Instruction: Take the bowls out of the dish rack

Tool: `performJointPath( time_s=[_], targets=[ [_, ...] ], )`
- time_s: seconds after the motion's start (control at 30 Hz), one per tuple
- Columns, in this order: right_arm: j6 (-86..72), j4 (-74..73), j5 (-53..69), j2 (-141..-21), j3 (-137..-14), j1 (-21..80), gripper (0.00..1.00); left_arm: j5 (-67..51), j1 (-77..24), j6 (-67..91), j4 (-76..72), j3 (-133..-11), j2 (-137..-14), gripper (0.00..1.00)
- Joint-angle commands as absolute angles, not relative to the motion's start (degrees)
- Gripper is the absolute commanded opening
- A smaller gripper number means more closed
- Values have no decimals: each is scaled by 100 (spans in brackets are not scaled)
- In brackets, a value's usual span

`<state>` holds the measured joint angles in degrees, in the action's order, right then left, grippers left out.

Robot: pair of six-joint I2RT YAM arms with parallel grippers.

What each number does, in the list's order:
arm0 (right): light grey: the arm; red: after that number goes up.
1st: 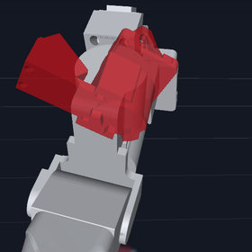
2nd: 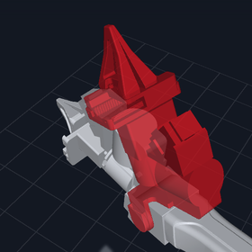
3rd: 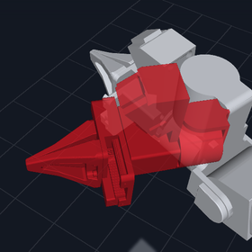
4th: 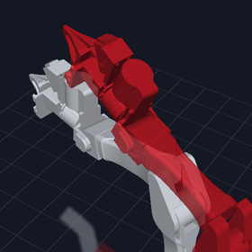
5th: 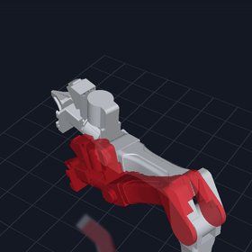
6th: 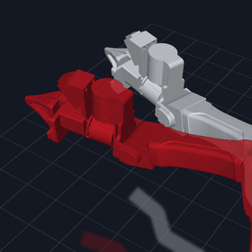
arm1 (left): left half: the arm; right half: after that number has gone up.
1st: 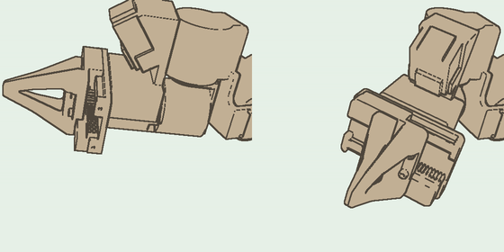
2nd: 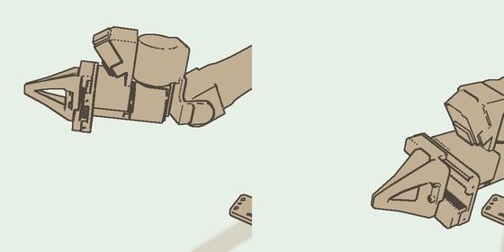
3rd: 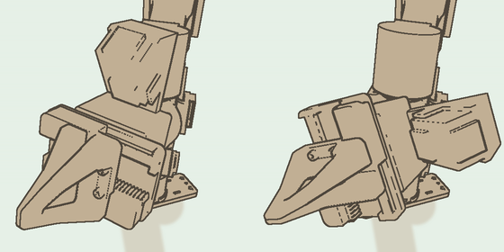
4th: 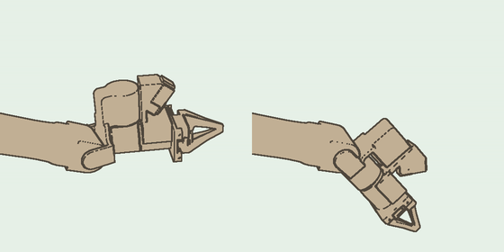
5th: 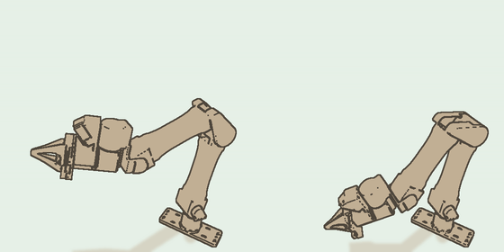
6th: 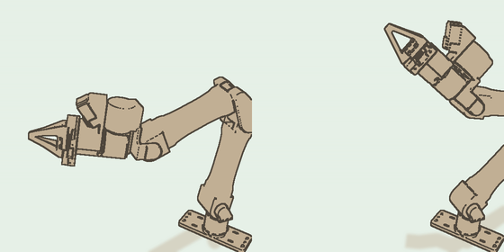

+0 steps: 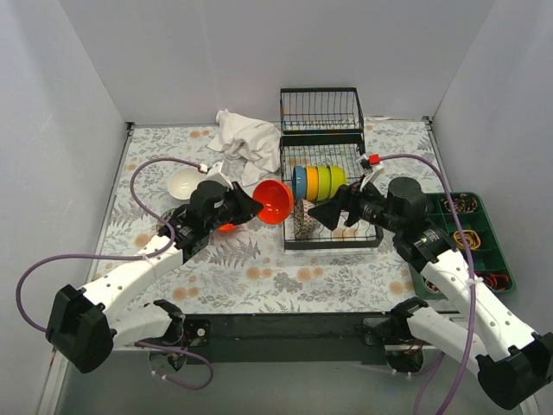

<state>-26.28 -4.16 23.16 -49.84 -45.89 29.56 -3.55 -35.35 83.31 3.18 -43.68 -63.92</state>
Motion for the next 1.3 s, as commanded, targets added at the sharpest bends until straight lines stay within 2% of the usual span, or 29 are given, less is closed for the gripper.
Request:
performJointPath(
  time_s=[0.0, 0.17, 0.47, 0.8, 1.0, 1.03, 1.27],
  targets=[
    [-2241, -869, 1601, -4869, -4562, 2944, 99, 965, -3384, 7613, 1422, -4781, -6135, 0],
    [-2118, -1063, 1468, -4869, -4518, 2953, 99, 1635, -2920, 7181, 2425, -5246, -6529, 0],
    [-2004, -1283, 1406, -4799, -4342, 2944, 99, 1283, -2058, 6768, 2953, -5598, -7514, 0],
    [-1916, -1380, 1406, -4755, -4166, 2944, 99, 1107, -1819, 6767, 2953, -5643, -8191, 1],
    [-1881, -1389, 1406, -4851, -4104, 2944, 99, 1160, -1749, 6733, 2953, -5572, -8227, 18],
    [-1881, -1380, 1415, -4886, -4096, 2944, 99, 1143, -1732, 6715, 2953, -5572, -8235, 25],
    [-1925, -1275, 1187, -5273, -4201, 2953, 99, 976, -1714, 6715, 2988, -5555, -8078, 55]
  ],
)
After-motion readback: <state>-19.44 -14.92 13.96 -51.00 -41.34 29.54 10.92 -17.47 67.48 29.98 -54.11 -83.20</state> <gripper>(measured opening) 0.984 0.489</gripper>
